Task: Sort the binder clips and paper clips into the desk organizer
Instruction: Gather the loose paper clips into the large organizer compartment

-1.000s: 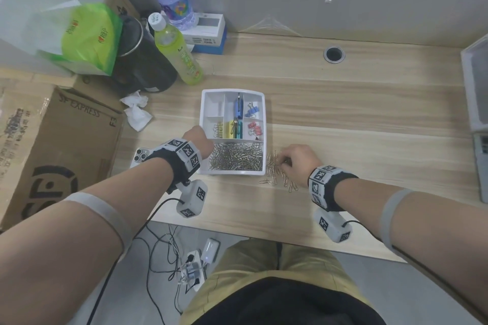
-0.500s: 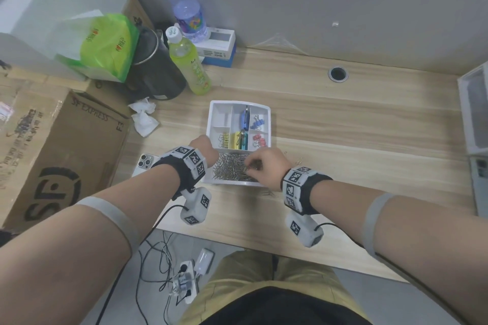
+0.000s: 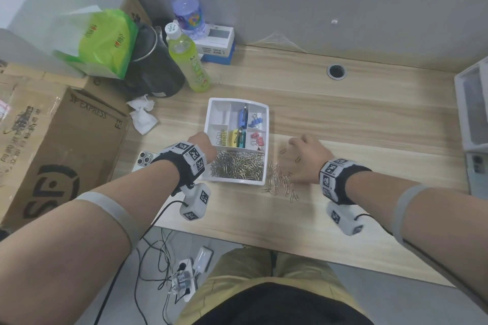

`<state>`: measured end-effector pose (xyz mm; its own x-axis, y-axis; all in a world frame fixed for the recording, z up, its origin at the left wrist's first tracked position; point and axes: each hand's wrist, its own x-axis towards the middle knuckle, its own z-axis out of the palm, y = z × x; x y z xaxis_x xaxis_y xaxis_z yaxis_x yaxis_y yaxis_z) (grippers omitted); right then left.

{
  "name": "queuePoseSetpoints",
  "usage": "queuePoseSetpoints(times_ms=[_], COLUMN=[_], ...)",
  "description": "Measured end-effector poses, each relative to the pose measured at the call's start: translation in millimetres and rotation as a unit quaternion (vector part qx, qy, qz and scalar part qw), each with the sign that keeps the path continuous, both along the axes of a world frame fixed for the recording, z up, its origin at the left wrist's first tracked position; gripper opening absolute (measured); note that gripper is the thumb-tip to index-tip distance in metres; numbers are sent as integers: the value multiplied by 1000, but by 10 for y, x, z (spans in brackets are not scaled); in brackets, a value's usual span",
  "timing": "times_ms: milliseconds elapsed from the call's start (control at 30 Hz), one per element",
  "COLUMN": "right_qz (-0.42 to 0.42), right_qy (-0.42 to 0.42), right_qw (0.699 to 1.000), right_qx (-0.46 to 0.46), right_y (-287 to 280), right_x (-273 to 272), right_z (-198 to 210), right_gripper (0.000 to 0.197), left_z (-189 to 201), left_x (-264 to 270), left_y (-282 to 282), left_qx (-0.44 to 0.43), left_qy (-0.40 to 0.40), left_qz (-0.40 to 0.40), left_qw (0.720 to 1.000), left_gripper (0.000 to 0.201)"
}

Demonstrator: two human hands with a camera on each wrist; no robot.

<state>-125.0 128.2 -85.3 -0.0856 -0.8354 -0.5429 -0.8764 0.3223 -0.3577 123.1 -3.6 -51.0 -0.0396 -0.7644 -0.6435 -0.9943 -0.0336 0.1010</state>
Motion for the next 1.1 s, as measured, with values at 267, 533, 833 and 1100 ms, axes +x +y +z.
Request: queuePoseSetpoints(times_ms=[267,533,833,1100], right_qz=[19,-46,-32,-67], right_qy=[-29,-115,-33,-80], right_qw=[999,988,998,992], right_qx=[3,-91,-49,-75], right_y=[304,210,260,230], right_x=[113,255,494,672], right_z=[-273,-298,-209,-376], right_gripper=[92,47,104,44], left_z=[-8,-8,-21,-17], left_x=[70,81,89,67], left_y=[0,24,38,68], left_qx=[-3,-6,-13,-8], left_qy=[0,1,-1,2], left_qz=[-3,-4,-8,2], left_qw=[1000,1000,1000,1000], left_gripper=[10,9,5,4])
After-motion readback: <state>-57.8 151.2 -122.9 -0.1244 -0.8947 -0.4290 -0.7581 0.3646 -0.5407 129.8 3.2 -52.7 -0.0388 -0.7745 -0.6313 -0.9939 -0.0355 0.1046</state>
